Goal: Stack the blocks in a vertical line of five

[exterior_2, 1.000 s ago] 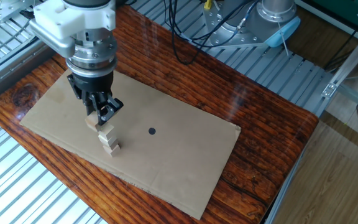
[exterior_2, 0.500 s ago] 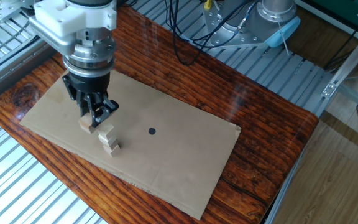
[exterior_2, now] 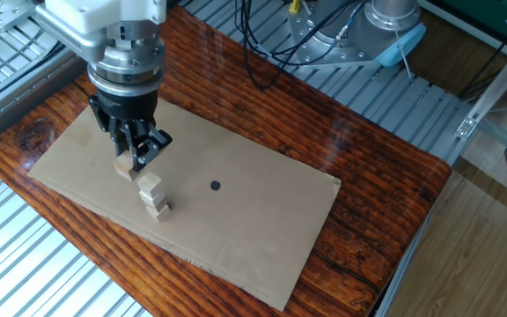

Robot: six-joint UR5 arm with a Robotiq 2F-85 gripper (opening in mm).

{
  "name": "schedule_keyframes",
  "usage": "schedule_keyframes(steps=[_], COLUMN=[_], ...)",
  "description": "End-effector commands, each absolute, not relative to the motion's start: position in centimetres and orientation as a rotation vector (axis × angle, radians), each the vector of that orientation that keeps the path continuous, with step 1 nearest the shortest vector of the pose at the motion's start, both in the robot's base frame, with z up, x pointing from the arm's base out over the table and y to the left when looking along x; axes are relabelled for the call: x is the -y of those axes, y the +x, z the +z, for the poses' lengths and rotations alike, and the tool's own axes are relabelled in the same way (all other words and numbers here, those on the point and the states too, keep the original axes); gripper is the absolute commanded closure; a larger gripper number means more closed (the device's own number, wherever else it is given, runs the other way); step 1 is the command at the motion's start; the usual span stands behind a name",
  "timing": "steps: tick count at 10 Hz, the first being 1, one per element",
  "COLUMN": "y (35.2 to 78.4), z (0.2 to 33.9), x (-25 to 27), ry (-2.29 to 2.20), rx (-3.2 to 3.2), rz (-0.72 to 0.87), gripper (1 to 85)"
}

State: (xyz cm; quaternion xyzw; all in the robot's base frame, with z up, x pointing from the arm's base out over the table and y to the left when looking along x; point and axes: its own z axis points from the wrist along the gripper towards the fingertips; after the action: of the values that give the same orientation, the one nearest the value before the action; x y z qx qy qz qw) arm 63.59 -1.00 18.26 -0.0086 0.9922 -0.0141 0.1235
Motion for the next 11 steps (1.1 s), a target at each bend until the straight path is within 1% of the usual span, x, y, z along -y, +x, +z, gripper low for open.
schedule_keyframes(steps=[1, 7, 11], y=[63.5, 63.6, 62.7], z=[17.9, 16.4, 15.7], x=[0.6, 0.1, 0.3], ry=[-0.046, -0.062, -0.078], rx=[-2.924, -2.95, -2.993], rz=[-0.021, -0.02, -0.02], gripper=[84.7, 84.7, 84.7])
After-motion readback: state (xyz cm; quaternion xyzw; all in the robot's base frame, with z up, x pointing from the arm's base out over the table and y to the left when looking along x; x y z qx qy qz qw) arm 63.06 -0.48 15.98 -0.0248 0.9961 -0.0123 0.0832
